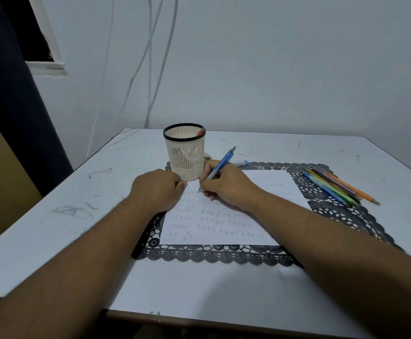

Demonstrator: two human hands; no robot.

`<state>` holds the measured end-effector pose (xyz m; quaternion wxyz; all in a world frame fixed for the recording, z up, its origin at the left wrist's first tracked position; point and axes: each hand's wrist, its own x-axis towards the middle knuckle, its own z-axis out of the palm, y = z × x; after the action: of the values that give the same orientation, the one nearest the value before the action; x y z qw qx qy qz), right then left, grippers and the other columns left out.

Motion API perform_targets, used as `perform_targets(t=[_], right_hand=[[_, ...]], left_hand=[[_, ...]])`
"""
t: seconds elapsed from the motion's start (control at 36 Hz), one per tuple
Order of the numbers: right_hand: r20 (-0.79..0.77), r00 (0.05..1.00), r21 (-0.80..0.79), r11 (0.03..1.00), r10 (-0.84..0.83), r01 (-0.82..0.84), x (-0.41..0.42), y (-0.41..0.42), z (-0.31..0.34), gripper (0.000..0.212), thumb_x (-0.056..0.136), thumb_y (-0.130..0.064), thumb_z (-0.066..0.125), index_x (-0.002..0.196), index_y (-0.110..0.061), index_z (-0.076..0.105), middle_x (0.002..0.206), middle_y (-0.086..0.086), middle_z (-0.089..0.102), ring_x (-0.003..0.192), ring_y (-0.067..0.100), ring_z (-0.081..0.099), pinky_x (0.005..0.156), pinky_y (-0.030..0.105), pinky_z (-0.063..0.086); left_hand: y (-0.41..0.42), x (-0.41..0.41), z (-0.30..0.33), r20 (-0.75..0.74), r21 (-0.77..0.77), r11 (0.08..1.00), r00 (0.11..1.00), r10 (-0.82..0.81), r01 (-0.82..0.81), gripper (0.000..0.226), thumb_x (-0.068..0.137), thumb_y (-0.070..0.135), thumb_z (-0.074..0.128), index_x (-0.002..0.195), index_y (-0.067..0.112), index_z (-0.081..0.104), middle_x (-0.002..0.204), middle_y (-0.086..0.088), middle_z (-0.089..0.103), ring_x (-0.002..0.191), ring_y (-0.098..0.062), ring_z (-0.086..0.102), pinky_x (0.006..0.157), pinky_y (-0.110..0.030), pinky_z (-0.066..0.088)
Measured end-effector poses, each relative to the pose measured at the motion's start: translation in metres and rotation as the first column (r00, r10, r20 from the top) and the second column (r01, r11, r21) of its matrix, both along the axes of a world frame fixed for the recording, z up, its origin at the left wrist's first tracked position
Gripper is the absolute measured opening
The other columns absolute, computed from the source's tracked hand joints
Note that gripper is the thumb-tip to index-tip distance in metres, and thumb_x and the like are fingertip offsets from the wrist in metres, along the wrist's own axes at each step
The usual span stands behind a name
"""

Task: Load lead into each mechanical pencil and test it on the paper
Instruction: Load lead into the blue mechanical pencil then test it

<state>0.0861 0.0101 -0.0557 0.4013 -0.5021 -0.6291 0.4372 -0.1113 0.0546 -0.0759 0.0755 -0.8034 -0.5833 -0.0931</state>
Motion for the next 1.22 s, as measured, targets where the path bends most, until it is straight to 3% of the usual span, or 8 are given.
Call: perform_targets(t=[0.11, 0.17, 0.33, 0.47, 0.83, 0.94, 1.22], right_hand=[[0.014, 1.0, 0.001, 1.0, -0.001, 0.001, -0.0003, -0.0017, 0.0008, 0.016, 0.091, 0.005, 0.069, 0.083, -0.006, 0.061, 0.086, 0.029, 0.064, 0.069, 0.023, 0.063, 0.061, 0.027, 0.056], [-0.013, 0.999, -0.012, 0.999, 0.037, -0.037, 0.0001, -0.003, 0.0017, 0.015, 0.09, 0.008, 0.069, 0.083, -0.004, 0.062, 0.08, 0.022, 0.062, 0.065, 0.02, 0.061, 0.058, 0.024, 0.054], [-0.054, 0.998, 0.001, 1.0, 0.024, -0.024, 0.0059, -0.0032, -0.0002, 0.015, 0.091, 0.006, 0.069, 0.083, -0.004, 0.061, 0.074, 0.014, 0.06, 0.062, 0.02, 0.06, 0.058, 0.03, 0.052], [-0.042, 0.997, 0.005, 0.997, 0.072, -0.072, 0.0046, -0.0098, 0.0027, 0.012, 0.091, 0.008, 0.069, 0.086, -0.001, 0.062, 0.079, 0.017, 0.061, 0.06, 0.015, 0.061, 0.058, 0.023, 0.053], [-0.005, 0.998, 0.005, 0.998, 0.062, -0.062, 0.0022, -0.006, 0.0005, 0.016, 0.091, 0.007, 0.068, 0.083, -0.005, 0.061, 0.078, 0.019, 0.062, 0.067, 0.024, 0.059, 0.059, 0.027, 0.052], [-0.03, 0.996, -0.011, 0.996, 0.086, -0.086, 0.0039, -0.0072, -0.0003, 0.021, 0.09, 0.009, 0.068, 0.079, -0.007, 0.06, 0.076, 0.013, 0.06, 0.068, 0.021, 0.06, 0.064, 0.027, 0.054], [-0.02, 0.997, 0.025, 0.997, 0.076, -0.075, 0.0028, -0.0077, 0.0008, 0.02, 0.09, 0.008, 0.067, 0.079, -0.006, 0.06, 0.077, 0.019, 0.062, 0.063, 0.019, 0.06, 0.057, 0.023, 0.052]], left_hand=[[-0.0009, 0.0007, 0.0002, 0.001, -0.008, 1.0, 1.0, 0.003, -0.003, 0.039, 0.106, 0.048, 0.036, 0.08, 0.027, 0.058, 0.077, 0.007, 0.058, 0.074, -0.016, 0.058, 0.07, -0.033, 0.051], [-0.0008, 0.0005, 0.0005, -0.003, -0.008, 1.0, 1.0, 0.001, -0.001, 0.039, 0.106, 0.049, 0.036, 0.081, 0.027, 0.058, 0.077, 0.007, 0.059, 0.074, -0.016, 0.058, 0.071, -0.033, 0.052], [-0.0007, -0.0004, 0.0008, -0.002, -0.011, 1.0, 1.0, 0.003, -0.003, 0.04, 0.106, 0.049, 0.036, 0.077, 0.028, 0.054, 0.08, 0.006, 0.06, 0.078, -0.018, 0.06, 0.076, -0.037, 0.055], [0.0007, 0.0004, -0.0012, 0.007, 0.006, 1.0, 1.0, 0.004, -0.004, 0.045, 0.105, 0.05, 0.036, 0.067, 0.027, 0.044, 0.075, 0.007, 0.058, 0.073, -0.016, 0.058, 0.073, -0.035, 0.054], [0.0016, -0.0007, -0.0009, 0.019, 0.006, 1.0, 1.0, 0.007, -0.007, 0.044, 0.105, 0.049, 0.037, 0.069, 0.027, 0.049, 0.074, 0.007, 0.059, 0.071, -0.014, 0.058, 0.072, -0.036, 0.055], [0.0021, 0.0, -0.0022, 0.027, 0.005, 1.0, 1.0, -0.003, 0.002, 0.046, 0.105, 0.049, 0.037, 0.067, 0.026, 0.047, 0.072, 0.007, 0.058, 0.07, -0.014, 0.057, 0.071, -0.035, 0.054], [0.0026, -0.0007, -0.0027, 0.019, 0.018, 1.0, 1.0, -0.007, 0.007, 0.045, 0.105, 0.05, 0.036, 0.067, 0.026, 0.045, 0.074, 0.006, 0.057, 0.072, -0.016, 0.058, 0.07, -0.034, 0.053]])
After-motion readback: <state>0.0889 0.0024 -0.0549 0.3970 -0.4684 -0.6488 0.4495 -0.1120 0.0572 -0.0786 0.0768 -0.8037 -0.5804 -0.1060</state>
